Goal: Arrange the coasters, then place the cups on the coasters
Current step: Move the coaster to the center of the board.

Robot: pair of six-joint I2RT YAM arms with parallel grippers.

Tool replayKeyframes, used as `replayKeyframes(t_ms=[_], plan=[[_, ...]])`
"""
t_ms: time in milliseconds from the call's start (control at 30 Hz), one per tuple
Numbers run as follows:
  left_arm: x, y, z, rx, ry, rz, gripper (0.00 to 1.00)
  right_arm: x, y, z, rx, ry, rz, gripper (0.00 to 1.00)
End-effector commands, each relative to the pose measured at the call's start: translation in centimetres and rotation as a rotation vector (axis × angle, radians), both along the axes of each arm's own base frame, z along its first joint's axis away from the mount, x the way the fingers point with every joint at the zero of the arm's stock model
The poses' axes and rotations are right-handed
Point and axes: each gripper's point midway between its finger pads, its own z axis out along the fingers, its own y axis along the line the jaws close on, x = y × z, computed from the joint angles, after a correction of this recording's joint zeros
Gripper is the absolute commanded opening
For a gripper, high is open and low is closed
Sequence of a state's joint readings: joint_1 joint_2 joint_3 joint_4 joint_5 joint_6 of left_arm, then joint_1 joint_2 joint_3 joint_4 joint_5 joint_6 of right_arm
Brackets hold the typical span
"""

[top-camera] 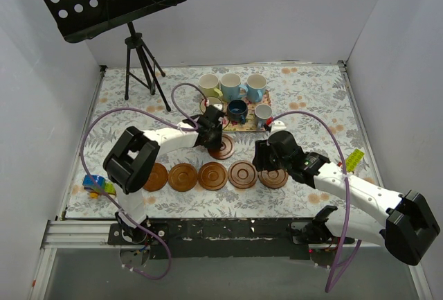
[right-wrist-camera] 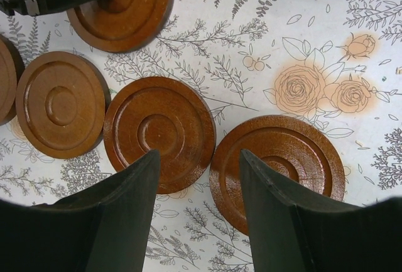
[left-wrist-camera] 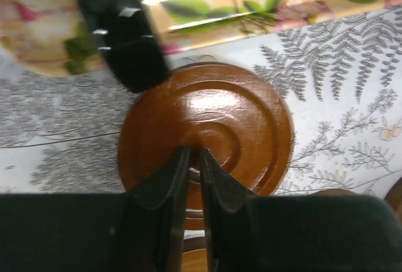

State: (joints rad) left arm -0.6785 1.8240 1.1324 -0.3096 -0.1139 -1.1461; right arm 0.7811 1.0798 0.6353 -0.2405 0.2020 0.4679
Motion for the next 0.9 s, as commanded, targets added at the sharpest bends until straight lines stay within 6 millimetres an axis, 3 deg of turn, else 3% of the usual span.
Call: replayKeyframes(t_ms=[0,133,333,467,600,700,867], plan=[[-0.4,-3.0,0.4,-0.054,0.01,-0.02,0.16,-0.2,-0.6,-0.3,-0.015,-0.003,-0.017,0.61],[-0.3,-4.0,1.5,-0.081,-0.018,-0.032,0.26,0.4,-0.8,0.1,-0.035,-0.028,-0.024,0.62],[0.0,-3.4,3.9,-0.085,-0.089,-0.042,0.4,2.5,-0.3,1.8,-0.067,-0.092,-0.032,0.68],[0.4,-3.0,6.9,-0.099,-0.173,-0.058,0.49,4.3,1.5,2.3,-0.079,-0.094,0.01,0.68],[0.4,-1.9,10.3,-0.107,-0.268,-0.077,0.67,6.1,3.3,2.9,-0.076,-0.101,0.037,0.68],[0.8,0.7,12.3,-0.105,-0.321,-0.048,0.77,7.0,4.4,2.5,-0.069,-0.079,0.056,0.68],[2.4,8.6,13.8,-0.126,-0.375,0.071,0.81,8.3,6.4,1.5,-0.067,-0.049,0.094,0.68]])
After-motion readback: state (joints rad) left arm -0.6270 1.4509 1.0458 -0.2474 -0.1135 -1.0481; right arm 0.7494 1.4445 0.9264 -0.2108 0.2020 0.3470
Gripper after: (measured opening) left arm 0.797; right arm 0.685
